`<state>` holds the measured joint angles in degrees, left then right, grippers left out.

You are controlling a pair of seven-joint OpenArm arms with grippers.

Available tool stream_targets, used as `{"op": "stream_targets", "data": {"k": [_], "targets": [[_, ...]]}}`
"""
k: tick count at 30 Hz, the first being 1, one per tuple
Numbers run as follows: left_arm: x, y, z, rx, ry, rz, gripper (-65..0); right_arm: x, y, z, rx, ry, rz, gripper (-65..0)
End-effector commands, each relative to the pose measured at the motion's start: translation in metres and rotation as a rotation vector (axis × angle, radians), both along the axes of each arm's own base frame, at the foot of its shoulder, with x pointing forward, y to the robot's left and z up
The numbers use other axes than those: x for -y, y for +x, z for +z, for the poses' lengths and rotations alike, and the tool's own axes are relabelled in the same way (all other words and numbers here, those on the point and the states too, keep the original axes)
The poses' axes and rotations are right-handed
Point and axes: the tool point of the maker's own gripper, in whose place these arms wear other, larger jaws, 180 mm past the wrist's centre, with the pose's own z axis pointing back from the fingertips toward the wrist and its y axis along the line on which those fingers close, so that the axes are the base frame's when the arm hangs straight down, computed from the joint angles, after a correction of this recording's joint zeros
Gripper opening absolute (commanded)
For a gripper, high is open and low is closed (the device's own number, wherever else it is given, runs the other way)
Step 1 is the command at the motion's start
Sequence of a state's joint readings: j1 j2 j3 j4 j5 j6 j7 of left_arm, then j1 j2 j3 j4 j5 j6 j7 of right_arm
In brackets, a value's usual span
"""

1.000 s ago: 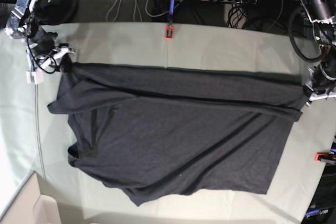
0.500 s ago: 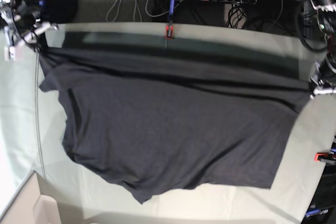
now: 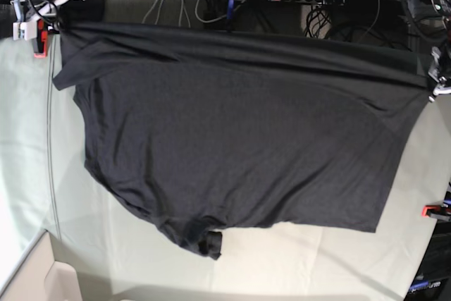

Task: Layout the t-shirt on the table in an organized manner, then fold the t-shirt properly
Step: 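Drag the shirt edge with both grippers to unfold and flatten it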

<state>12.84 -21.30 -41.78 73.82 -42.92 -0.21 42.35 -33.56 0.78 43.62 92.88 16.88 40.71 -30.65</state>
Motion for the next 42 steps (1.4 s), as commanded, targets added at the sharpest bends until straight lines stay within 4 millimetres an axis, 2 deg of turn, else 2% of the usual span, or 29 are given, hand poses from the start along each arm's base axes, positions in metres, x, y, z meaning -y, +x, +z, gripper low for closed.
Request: {"op": "stream_targets", "data": {"k": [1, 6, 10, 14, 21, 24, 29, 33, 37, 42], "targets": [[-0.018, 0.008, 0.019, 0.042, 0.064, 0.014, -64.8, 0.005, -0.002, 0.003, 0.004, -0.015, -0.002, -65.0], [-0.017, 0.008, 0.018, 0.041, 0.061, 0.013, -64.8, -0.005, -0.007, -0.014, -0.032, 0.033, 0.004, -65.0], [-0.017, 0.006, 0.017, 0.036, 0.061, 0.013, -64.8, -0.009, -0.007, -0.016, -0.033, 0.042, 0.009, -65.0], [-0.017, -0.010, 0.009, -0.006, 0.065, 0.005, -64.5, -0.011, -0.008, -0.017, -0.040, 0.043, 0.019, -64.4], [-0.015, -0.010, 0.008, -0.004, 0.057, 0.005, -63.5, -0.009, -0.010, -0.016, -0.043, 0.040, 0.016, -41.0], [-0.016, -0.009, 0.009, 0.001, 0.058, 0.007, -56.1, -0.004, -0.012, -0.015, -0.041, 0.032, 0.002, -35.9], [-0.016, -0.007, 0.012, 0.007, 0.063, 0.004, -35.4, 0.015, -0.012, -0.001, -0.014, -0.017, -0.038, -35.5], [-0.016, -0.006, 0.014, 0.011, 0.067, 0.002, -23.6, 0.027, -0.009, 0.015, 0.023, -0.065, -0.067, -35.5], [-0.016, -0.002, 0.019, 0.026, 0.075, -0.004, -21.8, 0.037, -0.005, 0.027, 0.048, -0.098, -0.086, -35.2], [-0.017, 0.006, 0.026, 0.048, 0.082, -0.007, -21.8, 0.035, 0.006, 0.027, 0.066, -0.091, -0.081, -35.2]]}}
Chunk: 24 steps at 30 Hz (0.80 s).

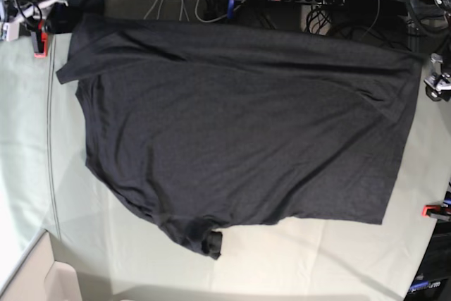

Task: Layout the t-shirt on the table in an organized manner, then fold the t-shirt properly
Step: 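Drag the shirt edge with both grippers to unfold and flatten it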

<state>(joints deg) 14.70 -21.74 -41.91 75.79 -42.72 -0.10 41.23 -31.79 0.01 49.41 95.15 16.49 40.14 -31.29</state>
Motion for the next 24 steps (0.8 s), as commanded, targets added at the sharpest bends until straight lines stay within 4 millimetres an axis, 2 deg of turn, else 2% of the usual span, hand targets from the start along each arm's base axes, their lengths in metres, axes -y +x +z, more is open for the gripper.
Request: {"op": "stream_targets", "data": {"k": [1, 7, 11, 14, 18, 24], "targets": [[-0.011, 0.013, 0.019, 0.050, 0.039, 0.001, -21.8, 0.000, 0.006, 0.006, 0.027, -0.007, 0.014, -35.2], [-0.010, 0.016, 0.020, 0.058, 0.037, 0.003, -21.8, -0.042, 0.042, -0.003, 0.068, 0.068, 0.120, -35.2], [-0.010, 0.016, 0.020, 0.059, 0.036, 0.003, -21.8, -0.062, 0.050, -0.010, 0.070, 0.113, 0.143, -35.2], [-0.010, 0.015, 0.018, 0.053, 0.032, 0.007, -21.8, -0.066, 0.057, -0.017, 0.062, 0.139, 0.137, -35.2], [-0.011, 0.014, 0.017, 0.051, 0.039, 0.008, -21.8, -0.068, 0.048, -0.036, 0.021, 0.183, 0.112, -35.2], [-0.011, 0.014, 0.017, 0.051, 0.039, 0.008, -21.8, -0.070, 0.052, -0.044, 0.018, 0.207, 0.099, -35.2]]}}
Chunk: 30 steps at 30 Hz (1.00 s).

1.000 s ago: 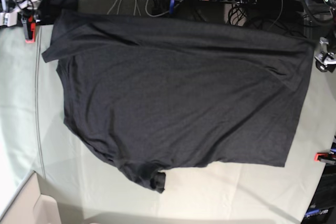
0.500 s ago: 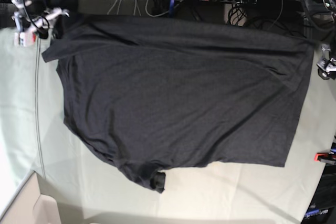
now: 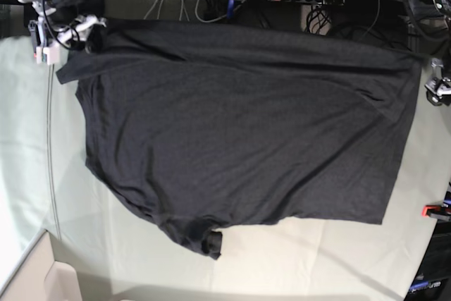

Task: Layout the t-shirt on the table in an organized manner, then fold the t-shirt properly
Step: 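Drag the shirt edge with both grippers to unfold and flatten it, then move both grippers down along the shirt sides to its middle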

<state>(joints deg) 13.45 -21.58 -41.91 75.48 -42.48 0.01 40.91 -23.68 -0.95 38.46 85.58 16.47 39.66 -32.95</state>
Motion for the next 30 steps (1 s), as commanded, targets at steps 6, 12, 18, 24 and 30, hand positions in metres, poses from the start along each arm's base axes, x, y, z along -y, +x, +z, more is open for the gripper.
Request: {"op": "stream_targets", "data": {"k": [6, 12, 18, 24, 30], "targets": [[-0.010, 0.007, 0.015, 0.032, 0.037, 0.001, -21.8, 0.004, 0.005, 0.006, 0.029, -0.009, 0.002, -35.6], [-0.011, 0.008, 0.015, 0.035, 0.038, 0.001, -21.8, 0.004, 0.015, 0.010, 0.051, -0.009, 0.004, -48.6], [-0.010, 0.008, 0.015, 0.034, 0.037, 0.001, -21.8, -0.010, 0.031, 0.012, 0.075, 0.006, 0.044, -58.3], [-0.010, 0.008, 0.015, 0.035, 0.034, 0.001, -21.8, -0.027, 0.046, 0.025, 0.119, 0.001, 0.107, -58.5], [-0.010, 0.008, 0.016, 0.037, 0.033, -0.001, -21.8, -0.053, 0.068, 0.046, 0.186, -0.003, 0.201, -58.4]]}}
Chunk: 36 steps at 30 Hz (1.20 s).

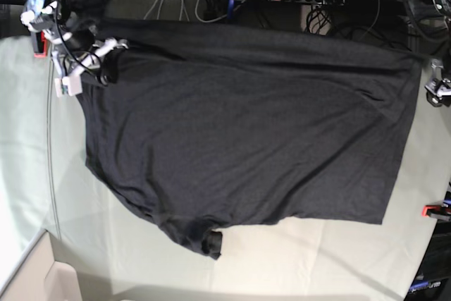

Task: Layout the t-shirt on the table in an organized manner, then fold the t-shirt properly
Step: 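Move both grippers down along the shirt sides to its middle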

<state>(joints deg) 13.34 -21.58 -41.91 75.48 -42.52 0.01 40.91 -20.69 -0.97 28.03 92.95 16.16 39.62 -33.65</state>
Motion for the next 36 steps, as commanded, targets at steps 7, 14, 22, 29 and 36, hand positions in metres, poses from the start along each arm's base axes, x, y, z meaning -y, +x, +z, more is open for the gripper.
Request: {"op": "stream_targets", "data": {"k": [7, 14, 22, 29, 36], "targets": [[-0.009, 0.008, 0.017, 0.038, 0.036, -0.003, -21.8, -0.020, 0.031, 0.024, 0.103, 0.016, 0.060, -58.1], [-0.009, 0.009, 0.017, 0.038, 0.036, -0.004, -21.8, -0.022, 0.046, 0.031, 0.137, 0.019, 0.066, -58.1], [-0.009, 0.009, 0.018, 0.041, 0.038, -0.005, -21.7, -0.015, 0.038, 0.029, 0.122, 0.005, 0.055, -57.9], [-0.003, 0.038, 0.060, 0.150, 0.100, -0.055, -21.7, 0.022, 0.033, 0.047, 0.156, -0.068, -0.020, -45.2], [-0.005, 0.095, 0.098, 0.298, 0.093, -0.037, -21.7, 0.032, 0.058, 0.062, 0.212, -0.096, -0.010, -35.4]]}}
